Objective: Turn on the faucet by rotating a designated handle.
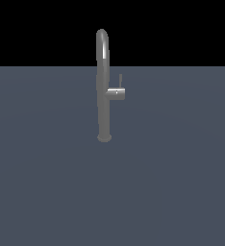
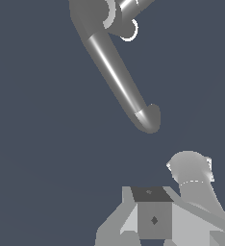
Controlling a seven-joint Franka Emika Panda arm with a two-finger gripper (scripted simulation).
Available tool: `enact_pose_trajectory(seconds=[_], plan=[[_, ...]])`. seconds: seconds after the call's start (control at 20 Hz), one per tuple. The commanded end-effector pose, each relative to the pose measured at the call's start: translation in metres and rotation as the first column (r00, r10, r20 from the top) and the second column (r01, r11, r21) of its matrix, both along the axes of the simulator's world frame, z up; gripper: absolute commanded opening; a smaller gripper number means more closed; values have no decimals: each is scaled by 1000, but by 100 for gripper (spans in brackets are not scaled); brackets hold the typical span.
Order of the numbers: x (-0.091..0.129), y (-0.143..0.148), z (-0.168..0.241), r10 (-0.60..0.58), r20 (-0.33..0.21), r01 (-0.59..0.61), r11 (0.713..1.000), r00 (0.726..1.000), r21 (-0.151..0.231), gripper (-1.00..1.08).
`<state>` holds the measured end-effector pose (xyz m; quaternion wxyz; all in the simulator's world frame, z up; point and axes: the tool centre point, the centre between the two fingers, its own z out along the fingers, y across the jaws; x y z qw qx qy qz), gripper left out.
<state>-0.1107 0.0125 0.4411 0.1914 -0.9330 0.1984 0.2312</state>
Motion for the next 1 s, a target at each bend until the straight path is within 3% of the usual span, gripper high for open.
enact_pose_trajectory(seconds=[0.0,0.5,0.95], plan=[[14,-1,-5,-39,-42,40,998,998,37,-100],[70,-8,-34,-179,-228,221,960,957,173,-100],[119,-19,-72,-277,-424,412,871,862,267,-100]])
